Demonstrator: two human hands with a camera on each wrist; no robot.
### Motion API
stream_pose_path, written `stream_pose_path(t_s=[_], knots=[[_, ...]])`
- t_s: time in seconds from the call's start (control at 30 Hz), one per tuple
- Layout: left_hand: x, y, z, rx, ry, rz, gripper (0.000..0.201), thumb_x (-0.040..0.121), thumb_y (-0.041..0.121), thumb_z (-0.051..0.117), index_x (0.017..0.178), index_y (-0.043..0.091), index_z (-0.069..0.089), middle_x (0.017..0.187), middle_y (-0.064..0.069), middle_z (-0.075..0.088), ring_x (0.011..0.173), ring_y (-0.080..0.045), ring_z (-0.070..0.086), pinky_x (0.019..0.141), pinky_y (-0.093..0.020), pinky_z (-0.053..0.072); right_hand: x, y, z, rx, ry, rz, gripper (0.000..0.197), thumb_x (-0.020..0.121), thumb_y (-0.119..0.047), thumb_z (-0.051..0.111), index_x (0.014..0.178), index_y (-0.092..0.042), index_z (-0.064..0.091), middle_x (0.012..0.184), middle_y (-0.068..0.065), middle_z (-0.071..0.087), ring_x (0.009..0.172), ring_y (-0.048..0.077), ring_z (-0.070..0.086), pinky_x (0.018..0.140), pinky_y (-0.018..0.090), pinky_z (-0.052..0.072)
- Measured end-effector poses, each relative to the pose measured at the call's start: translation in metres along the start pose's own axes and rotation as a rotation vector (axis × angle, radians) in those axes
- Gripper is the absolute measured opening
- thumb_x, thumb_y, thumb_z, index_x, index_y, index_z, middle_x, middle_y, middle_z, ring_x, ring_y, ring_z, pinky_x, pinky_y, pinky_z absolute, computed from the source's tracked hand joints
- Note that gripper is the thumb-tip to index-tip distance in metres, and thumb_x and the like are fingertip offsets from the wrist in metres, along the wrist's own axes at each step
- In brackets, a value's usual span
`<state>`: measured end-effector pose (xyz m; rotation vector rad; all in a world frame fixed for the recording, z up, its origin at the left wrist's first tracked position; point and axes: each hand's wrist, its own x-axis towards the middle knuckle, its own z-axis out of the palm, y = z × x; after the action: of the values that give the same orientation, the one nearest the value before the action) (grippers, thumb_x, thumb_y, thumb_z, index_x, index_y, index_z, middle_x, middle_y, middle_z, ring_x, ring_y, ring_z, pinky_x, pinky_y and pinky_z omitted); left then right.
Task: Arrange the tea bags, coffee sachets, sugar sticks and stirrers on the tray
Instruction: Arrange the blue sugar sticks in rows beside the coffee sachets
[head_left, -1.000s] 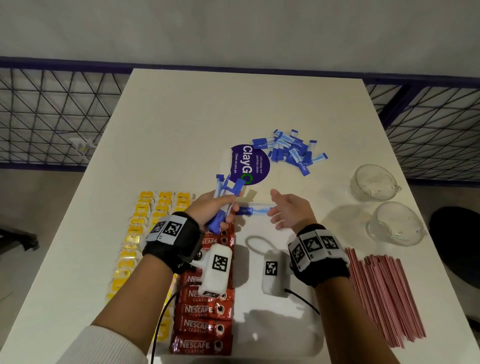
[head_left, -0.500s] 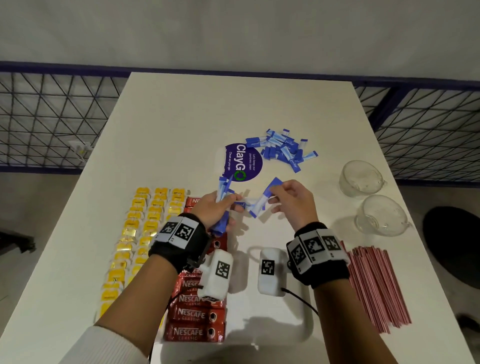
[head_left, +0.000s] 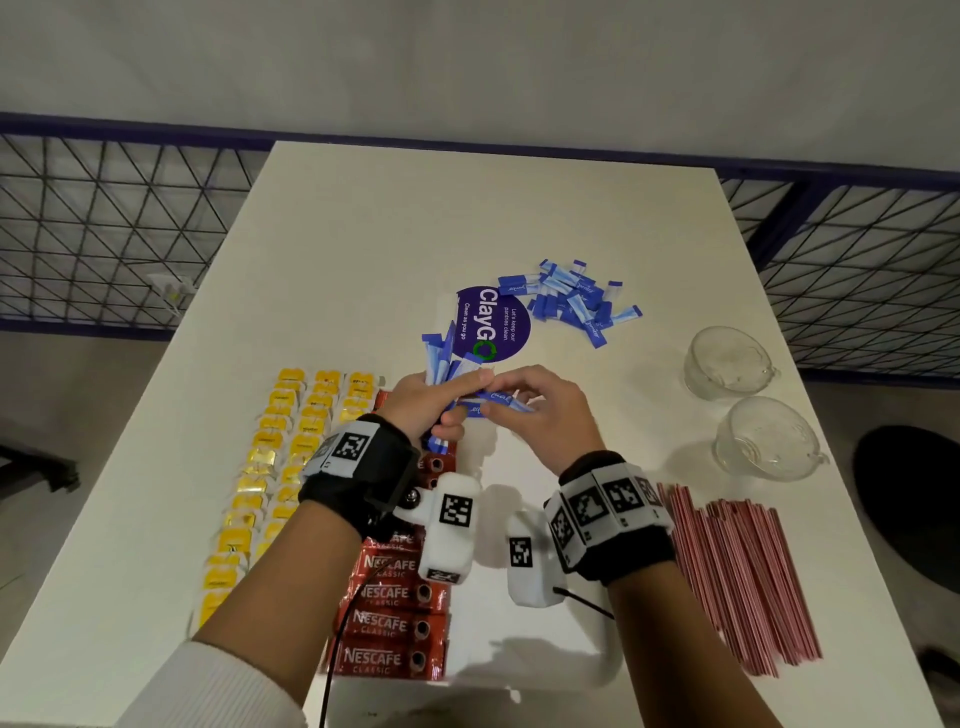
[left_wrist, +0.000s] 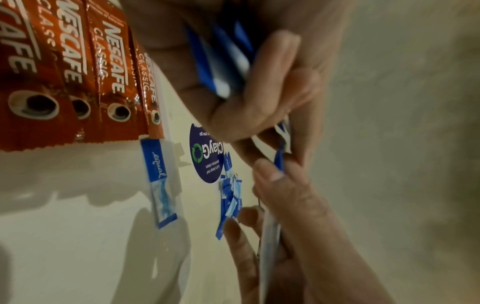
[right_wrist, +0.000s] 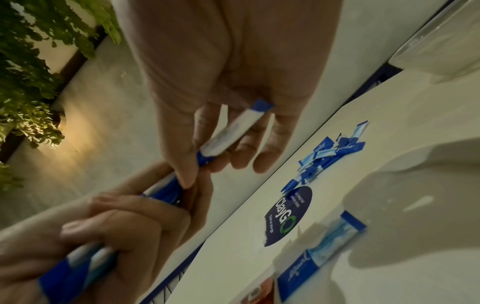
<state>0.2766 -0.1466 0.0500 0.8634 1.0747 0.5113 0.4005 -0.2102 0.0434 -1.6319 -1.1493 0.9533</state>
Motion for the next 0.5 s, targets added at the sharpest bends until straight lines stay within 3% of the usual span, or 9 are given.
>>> stream_pose_path(t_s=[0.1, 0.2, 0.3, 0.37, 0.5], knots=[[0.0, 0.003, -0.005, -0.031, 0.06, 0.014, 0.014, 0.086, 0.012, 0.063, 0.081, 0.005, 0.052, 0.036, 0.008, 0.037, 0.029, -0.004, 0.027, 0.031, -0.013, 0.024, 0.003, 0.002, -0.004, 0.013, -0.016, 0.05, 0.019, 0.078, -0.006, 0.07, 0.092, -0.016, 0.063, 0.079, -0.009, 0.057, 0.068, -0.004, 0.051, 0.065, 0.005, 0.038], [0.004, 0.002, -0.013, -0.058, 0.151, 0.051, 0.023, 0.082, 0.013, 0.068, 0.092, 0.005, 0.049, 0.037, 0.008, 0.032, 0.03, -0.005, 0.027, 0.033, -0.014, 0.023, 0.006, 0.005, -0.01, 0.093, -0.007, 0.142, 0.021, 0.085, -0.008, 0.064, 0.106, -0.009, 0.062, 0.076, -0.008, 0.057, 0.054, -0.002, 0.051, 0.056, 0.008, 0.041], [0.007, -0.001, -0.018, -0.041, 0.173, 0.059, 0.028, 0.08, 0.017, 0.07, 0.095, 0.005, 0.05, 0.039, 0.007, 0.033, 0.031, -0.005, 0.027, 0.033, -0.015, 0.024, 0.006, 0.009, -0.016, 0.18, 0.025, 0.186, 0.019, 0.089, -0.007, 0.058, 0.107, -0.003, 0.06, 0.062, -0.005, 0.061, 0.044, -0.001, 0.047, 0.051, 0.011, 0.042], [0.006, -0.002, -0.018, 0.012, 0.151, 0.042, 0.022, 0.081, 0.017, 0.069, 0.088, 0.004, 0.054, 0.037, 0.007, 0.035, 0.031, -0.005, 0.027, 0.033, -0.015, 0.025, 0.007, 0.011, -0.019, 0.221, 0.064, 0.205, 0.013, 0.091, -0.007, 0.055, 0.103, -0.004, 0.057, 0.056, -0.007, 0.064, 0.046, 0.0, 0.048, 0.052, 0.013, 0.044], [0.008, -0.009, -0.015, 0.133, 0.141, 0.027, 0.027, 0.083, 0.015, 0.069, 0.067, 0.012, 0.046, 0.035, 0.007, 0.037, 0.029, -0.006, 0.029, 0.032, -0.015, 0.026, 0.007, 0.014, -0.025, 0.238, 0.045, 0.267, 0.004, 0.092, -0.005, 0.053, 0.095, -0.006, 0.05, 0.073, 0.006, 0.065, 0.051, 0.006, 0.052, 0.052, 0.013, 0.045]])
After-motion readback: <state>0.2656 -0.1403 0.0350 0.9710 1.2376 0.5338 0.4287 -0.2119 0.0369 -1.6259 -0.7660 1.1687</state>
